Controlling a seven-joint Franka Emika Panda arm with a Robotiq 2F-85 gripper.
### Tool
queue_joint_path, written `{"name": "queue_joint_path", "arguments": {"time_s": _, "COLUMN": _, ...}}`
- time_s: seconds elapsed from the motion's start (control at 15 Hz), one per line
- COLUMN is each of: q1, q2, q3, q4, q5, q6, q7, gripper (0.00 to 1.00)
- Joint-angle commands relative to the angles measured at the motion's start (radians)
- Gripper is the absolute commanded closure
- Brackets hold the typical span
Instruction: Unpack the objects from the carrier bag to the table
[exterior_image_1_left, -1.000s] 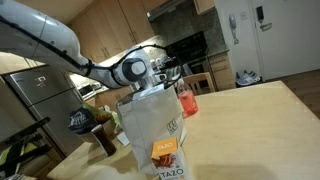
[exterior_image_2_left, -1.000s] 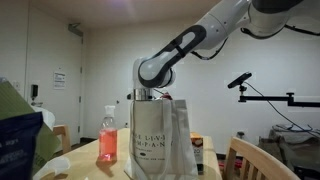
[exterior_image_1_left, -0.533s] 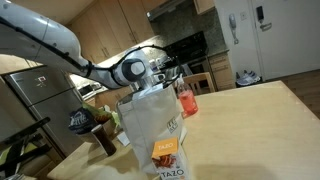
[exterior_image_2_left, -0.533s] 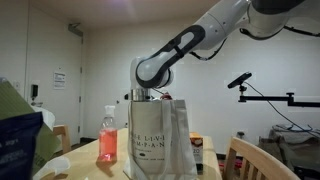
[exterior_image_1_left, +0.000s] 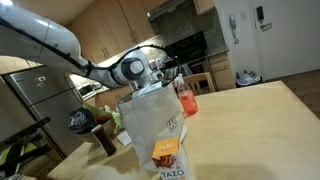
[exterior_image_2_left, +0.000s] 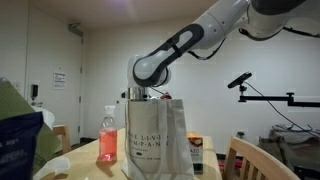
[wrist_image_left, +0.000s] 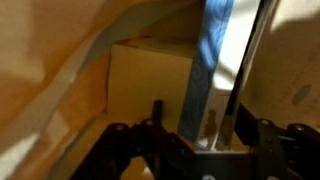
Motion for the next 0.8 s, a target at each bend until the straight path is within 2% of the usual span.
{"name": "queue_joint_path", "arguments": {"time_s": 0.0, "q1": 0.006, "q2": 0.037, "q3": -0.004, "q4": 0.042, "q5": -0.009, "q6": 0.001, "q7": -0.002, "gripper": 0.64}}
{"name": "queue_joint_path", "arguments": {"time_s": 0.13, "q1": 0.007, "q2": 0.038, "q3": -0.002, "q4": 0.043, "q5": -0.009, "q6": 0.003, "q7": -0.005, "gripper": 0.77}}
{"name": "queue_joint_path", "arguments": {"time_s": 0.27, "q1": 0.006, "q2": 0.04, "q3": -0.003, "q4": 0.044, "q5": -0.009, "q6": 0.004, "q7": -0.005, "gripper": 0.81}}
{"name": "queue_joint_path", "arguments": {"time_s": 0.47, "q1": 0.008, "q2": 0.041, "q3": -0.003, "q4": 0.046, "q5": -0.011, "q6": 0.008, "q7": -0.006, "gripper": 1.0}}
{"name": "queue_joint_path", "arguments": {"time_s": 0.73, "q1": 0.019, "q2": 0.027, "q3": -0.004, "q4": 0.04, "q5": -0.021, "q6": 0.014, "q7": -0.005, "gripper": 0.98}}
